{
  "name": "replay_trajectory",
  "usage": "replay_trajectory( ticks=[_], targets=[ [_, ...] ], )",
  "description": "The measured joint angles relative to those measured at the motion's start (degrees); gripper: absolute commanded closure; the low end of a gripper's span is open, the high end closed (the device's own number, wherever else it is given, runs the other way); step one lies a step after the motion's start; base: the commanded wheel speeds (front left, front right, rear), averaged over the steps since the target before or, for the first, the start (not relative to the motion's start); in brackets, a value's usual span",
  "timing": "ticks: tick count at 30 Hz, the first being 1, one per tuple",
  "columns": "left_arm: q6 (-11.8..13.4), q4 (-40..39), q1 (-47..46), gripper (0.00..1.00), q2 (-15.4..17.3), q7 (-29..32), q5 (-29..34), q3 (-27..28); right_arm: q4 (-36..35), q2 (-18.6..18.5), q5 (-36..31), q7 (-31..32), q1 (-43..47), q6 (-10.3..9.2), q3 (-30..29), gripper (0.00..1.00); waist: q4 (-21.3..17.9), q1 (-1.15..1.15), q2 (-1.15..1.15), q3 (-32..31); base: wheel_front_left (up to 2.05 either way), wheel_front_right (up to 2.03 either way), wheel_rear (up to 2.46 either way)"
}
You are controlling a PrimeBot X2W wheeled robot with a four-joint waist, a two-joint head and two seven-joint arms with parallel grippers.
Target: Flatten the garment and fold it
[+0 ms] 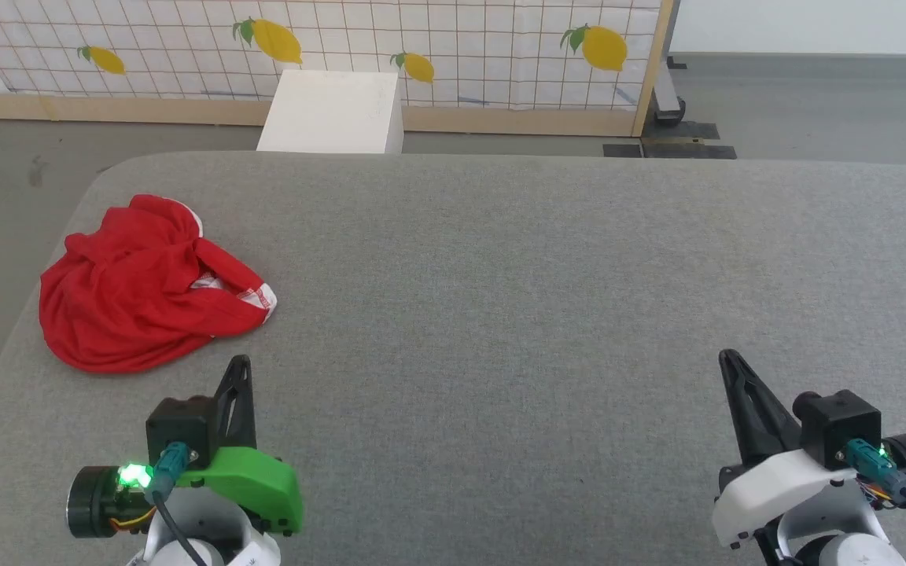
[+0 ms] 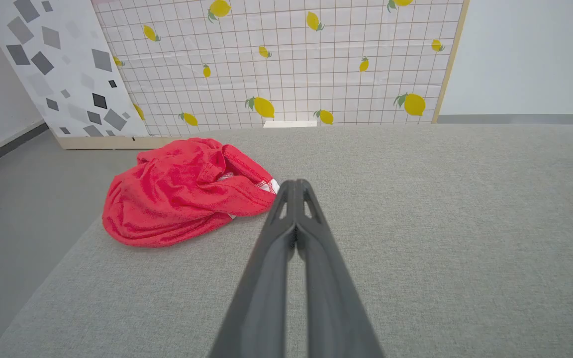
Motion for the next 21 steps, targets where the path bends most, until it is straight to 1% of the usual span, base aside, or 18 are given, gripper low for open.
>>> replay_trajectory(
  ticks=[15, 16, 21],
  targets=[
    [0.00, 0.00, 0.00, 1.00, 0.00, 0.00, 0.00, 0.01, 0.00, 0.00, 0.00, 0.00, 0.00, 0.00, 0.00, 1.00, 0.00, 0.00, 0.00, 0.00, 0.00, 0.00, 0.00],
    [0.00, 0.01, -0.01, 0.00, 0.00, 0.00, -0.07, -0.02, 0.02, -0.01, 0.01, 0.00, 0.02, 0.00, 0.00, 0.00, 0.00, 0.00, 0.00, 0.00, 0.00, 0.00, 0.00],
    [0.00, 0.02, -0.01, 0.00, 0.00, 0.00, -0.32, -0.24, 0.04, -0.03, 0.02, 0.00, 0.05, 0.00, -0.04, 0.00, 0.00, 0.00, 0.00, 0.00, 0.00, 0.00, 0.00]
  ],
)
